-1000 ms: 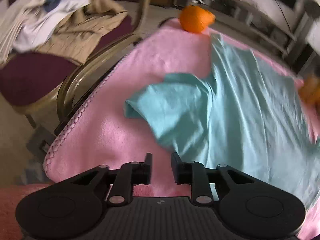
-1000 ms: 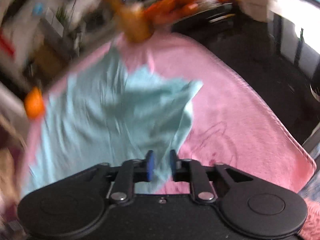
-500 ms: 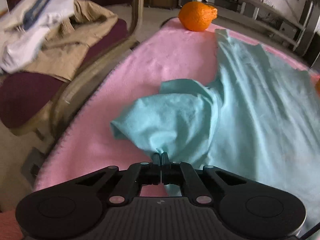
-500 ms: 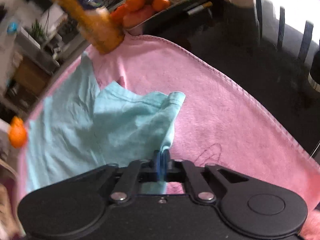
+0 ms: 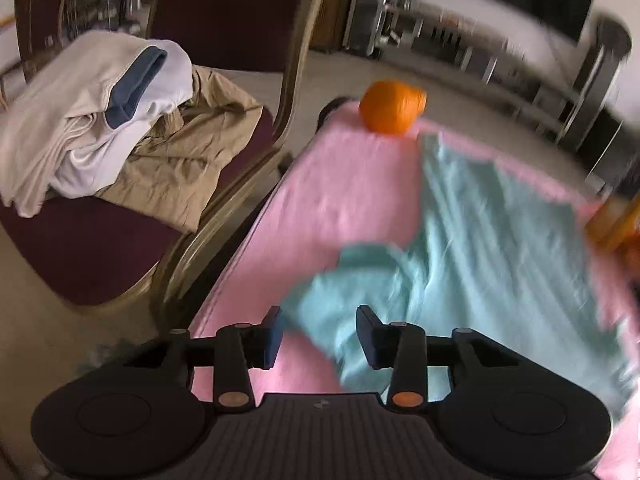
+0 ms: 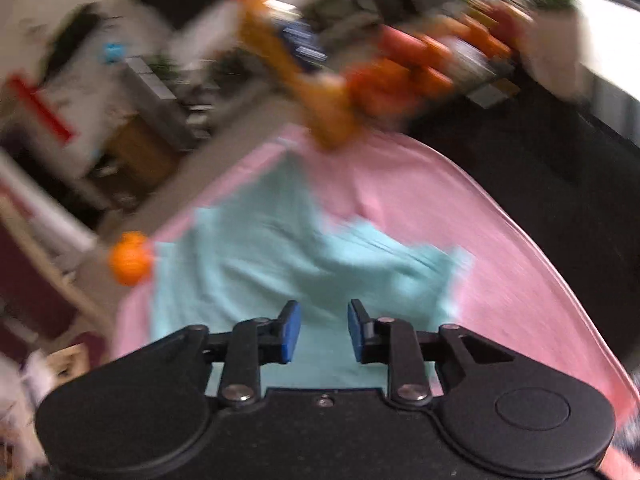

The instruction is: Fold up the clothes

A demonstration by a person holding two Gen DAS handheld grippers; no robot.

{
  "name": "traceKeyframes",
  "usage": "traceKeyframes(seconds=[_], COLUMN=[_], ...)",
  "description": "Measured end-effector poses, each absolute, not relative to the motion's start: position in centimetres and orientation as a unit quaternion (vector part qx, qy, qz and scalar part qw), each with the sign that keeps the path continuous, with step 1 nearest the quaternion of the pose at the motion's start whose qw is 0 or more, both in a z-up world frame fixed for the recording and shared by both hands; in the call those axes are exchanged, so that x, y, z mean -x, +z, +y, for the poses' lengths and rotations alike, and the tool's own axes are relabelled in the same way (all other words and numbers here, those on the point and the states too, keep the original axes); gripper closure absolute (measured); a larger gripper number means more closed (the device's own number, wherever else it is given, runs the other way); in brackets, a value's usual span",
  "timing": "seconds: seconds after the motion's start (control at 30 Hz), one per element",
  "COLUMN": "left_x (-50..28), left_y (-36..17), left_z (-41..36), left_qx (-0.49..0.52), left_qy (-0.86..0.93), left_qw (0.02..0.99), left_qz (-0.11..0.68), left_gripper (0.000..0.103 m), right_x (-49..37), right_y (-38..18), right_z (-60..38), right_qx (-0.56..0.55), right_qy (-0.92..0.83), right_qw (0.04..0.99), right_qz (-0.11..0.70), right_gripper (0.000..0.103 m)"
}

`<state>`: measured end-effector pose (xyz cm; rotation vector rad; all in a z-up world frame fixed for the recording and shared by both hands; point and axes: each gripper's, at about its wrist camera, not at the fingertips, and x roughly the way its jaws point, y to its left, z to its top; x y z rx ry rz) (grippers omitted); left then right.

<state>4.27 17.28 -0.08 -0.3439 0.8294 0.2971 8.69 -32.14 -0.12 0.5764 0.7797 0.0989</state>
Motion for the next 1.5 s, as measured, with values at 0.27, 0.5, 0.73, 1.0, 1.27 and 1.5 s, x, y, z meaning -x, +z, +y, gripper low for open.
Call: traceKeyframes(seconds=[0.27, 0.5, 0.73, 1.0, 1.27, 1.5], left_x=[-7.1, -9.1, -9.1, -10.3, -9.6, -7.0], left_y=[-4.9, -8.3, -9.1, -4.1, -5.4, -7.6], left_z=[20.7, 21.9, 22.6, 15.8, -2.6, -5.2], left_qx=[0.306, 0.401, 0.448, 0.220, -0.229, -0.290], left_qy=[0.135, 0.147, 0.189, 0.183, 0.001, -0.086], left_qw=[0.825, 0.780, 0.767, 0.888, 0.926, 0.886], left_qz=[0.455, 0.458, 0.419, 0.360, 0.301, 0.352], left_gripper=[0.062, 0.062, 0.093, 0.103, 0.100, 0.080], right_x=[-12.4, -14.5, -14.7, -14.0, -13.9, -13.9], right_y=[1.0, -2.6, -3.5, -3.5, -3.6, -3.8], right_z=[-27.8, -26.4, -24.9, -25.7, -26.6, -28.2], right_qx=[-0.215, -0.245, -0.206, -0.226, -0.233, -0.260], right_qy=[0.163, 0.171, 0.168, 0.158, 0.140, 0.132], right_qw=[0.909, 0.891, 0.892, 0.887, 0.886, 0.877], right_qz=[0.316, 0.342, 0.366, 0.370, 0.376, 0.383], right_gripper=[0.070, 0.070, 0.070, 0.070, 0.070, 0.070])
